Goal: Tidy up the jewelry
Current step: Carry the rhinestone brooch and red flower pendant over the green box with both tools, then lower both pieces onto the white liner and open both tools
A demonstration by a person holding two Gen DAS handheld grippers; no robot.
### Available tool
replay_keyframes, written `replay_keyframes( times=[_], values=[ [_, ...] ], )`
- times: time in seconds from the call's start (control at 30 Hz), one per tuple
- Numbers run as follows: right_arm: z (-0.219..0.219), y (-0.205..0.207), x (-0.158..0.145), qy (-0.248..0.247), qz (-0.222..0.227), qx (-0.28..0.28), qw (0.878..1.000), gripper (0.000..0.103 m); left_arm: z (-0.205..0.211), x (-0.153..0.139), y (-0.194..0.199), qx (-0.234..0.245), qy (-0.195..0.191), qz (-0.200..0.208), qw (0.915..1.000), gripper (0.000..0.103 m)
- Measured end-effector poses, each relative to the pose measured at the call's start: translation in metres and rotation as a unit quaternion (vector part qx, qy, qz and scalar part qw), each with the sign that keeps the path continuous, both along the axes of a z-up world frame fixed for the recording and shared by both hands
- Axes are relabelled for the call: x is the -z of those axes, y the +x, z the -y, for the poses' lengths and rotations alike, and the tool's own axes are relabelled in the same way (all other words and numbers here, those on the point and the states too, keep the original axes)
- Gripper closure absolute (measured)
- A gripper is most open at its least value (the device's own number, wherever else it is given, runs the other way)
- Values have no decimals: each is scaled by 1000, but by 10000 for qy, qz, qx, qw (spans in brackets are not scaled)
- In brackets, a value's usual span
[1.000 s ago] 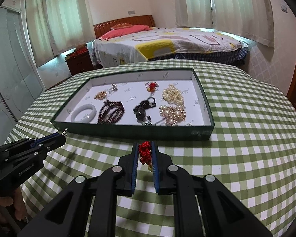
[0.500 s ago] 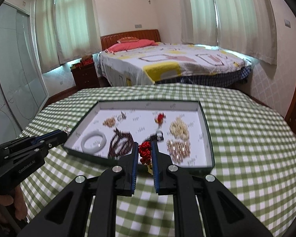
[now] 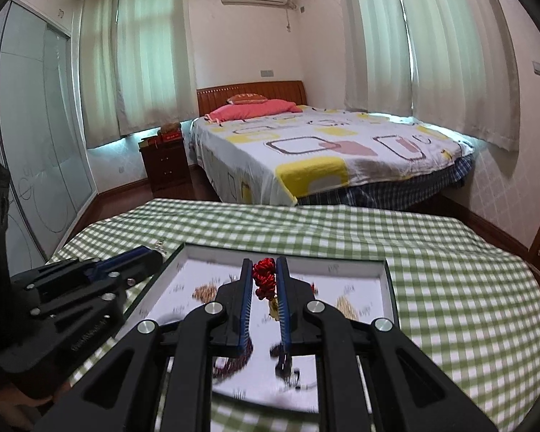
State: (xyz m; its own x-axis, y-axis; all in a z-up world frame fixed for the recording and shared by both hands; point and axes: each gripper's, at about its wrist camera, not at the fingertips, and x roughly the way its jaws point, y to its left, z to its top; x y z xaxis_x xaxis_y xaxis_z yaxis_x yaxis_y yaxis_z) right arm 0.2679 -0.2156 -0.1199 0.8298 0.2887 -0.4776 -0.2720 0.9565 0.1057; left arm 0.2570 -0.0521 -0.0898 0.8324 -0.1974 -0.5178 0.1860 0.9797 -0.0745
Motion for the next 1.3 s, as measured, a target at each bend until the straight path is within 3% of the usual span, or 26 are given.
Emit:
replay_keyframes(
  times=[0.13,0.37,0.6,0.9,1.3],
  values=[
    [-7,21,11,-65,-49,-32,10000,89,7,16,27,-66,60,-139,9999,91],
    [-13,58,56,-259,-575,-87,9980,89,13,58,62,-118,130,-664,9976,91],
    [-14,76,82,-322,-1024,-103,9942,89,21,84,84,-216,421,-1088,9929,91],
    [-11,84,96,-339,-1260,-50,9914,89,27,97,92,-245,602,-1377,9883,91],
    [-11,86,97,-360,-1323,-38,9906,89,28,95,92,-203,652,-1393,9879,91]
  ],
)
